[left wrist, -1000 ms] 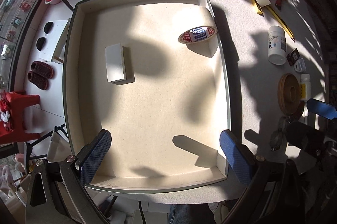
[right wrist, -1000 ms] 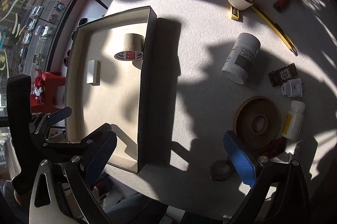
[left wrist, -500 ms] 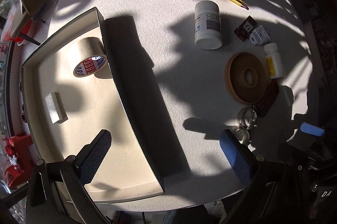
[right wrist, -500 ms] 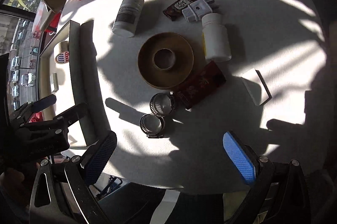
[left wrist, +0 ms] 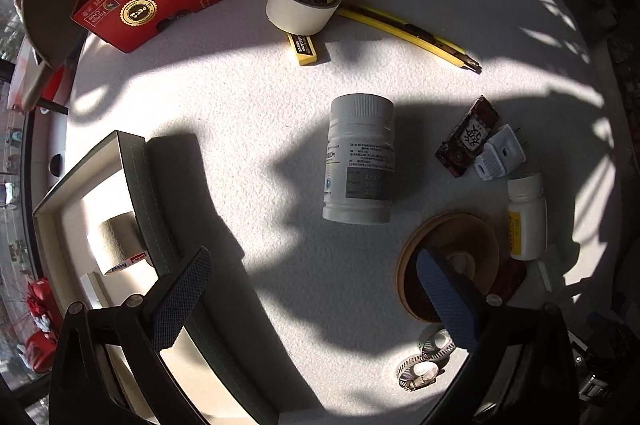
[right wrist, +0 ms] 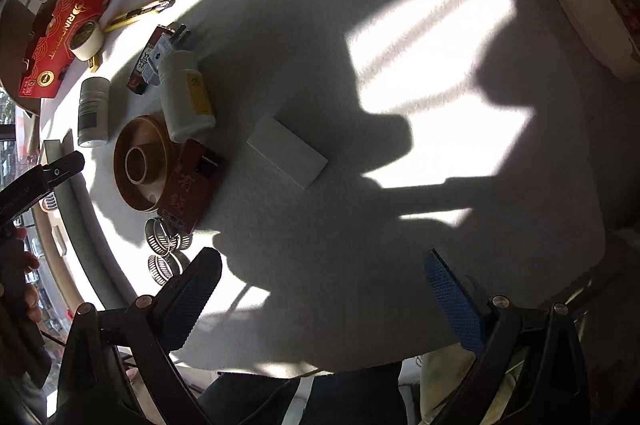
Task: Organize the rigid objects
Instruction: 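Move the left tool to the large white pill bottle while the right approaches another white block, then grasp the white pill bottle with the left tool while the right grasps the white block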
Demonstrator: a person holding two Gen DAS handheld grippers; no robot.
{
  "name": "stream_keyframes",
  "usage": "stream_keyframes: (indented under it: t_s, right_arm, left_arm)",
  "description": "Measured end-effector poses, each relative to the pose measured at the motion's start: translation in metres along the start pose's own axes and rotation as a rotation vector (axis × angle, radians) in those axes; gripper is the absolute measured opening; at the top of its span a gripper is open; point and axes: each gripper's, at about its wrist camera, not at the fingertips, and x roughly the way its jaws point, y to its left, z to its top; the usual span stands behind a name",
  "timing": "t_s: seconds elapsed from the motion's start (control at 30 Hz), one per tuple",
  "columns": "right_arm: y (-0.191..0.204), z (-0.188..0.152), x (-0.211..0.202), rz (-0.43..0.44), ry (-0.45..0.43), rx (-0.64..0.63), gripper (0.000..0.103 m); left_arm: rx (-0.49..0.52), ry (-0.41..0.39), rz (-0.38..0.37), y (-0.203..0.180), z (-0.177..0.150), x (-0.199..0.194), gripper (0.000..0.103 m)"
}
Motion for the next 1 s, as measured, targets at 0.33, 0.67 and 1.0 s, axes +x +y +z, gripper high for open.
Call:
stream_keyframes:
  t_s: [0.33, 0.67, 1.0]
  right_arm:
    - [0.043, 0.04, 0.026, -0.109, 0.0, -0.278, 0.102]
    - [0.081, 0.054, 0.043, -0.158, -0.005, -0.455, 0.102]
    - [0.071, 0.051, 0.037, -0.154, 0.0, -0.464, 0.103]
  left_arm:
    - [0.025, 0.019, 0.024, -0.024, 0.039, 0.03, 0.103]
    - [0.026, 0.011, 0.009, -0.023, 0.071, 0.05, 0.103]
    - [-0.06, 0.014, -0.046, -0.01, 0.075, 0.06, 0.103]
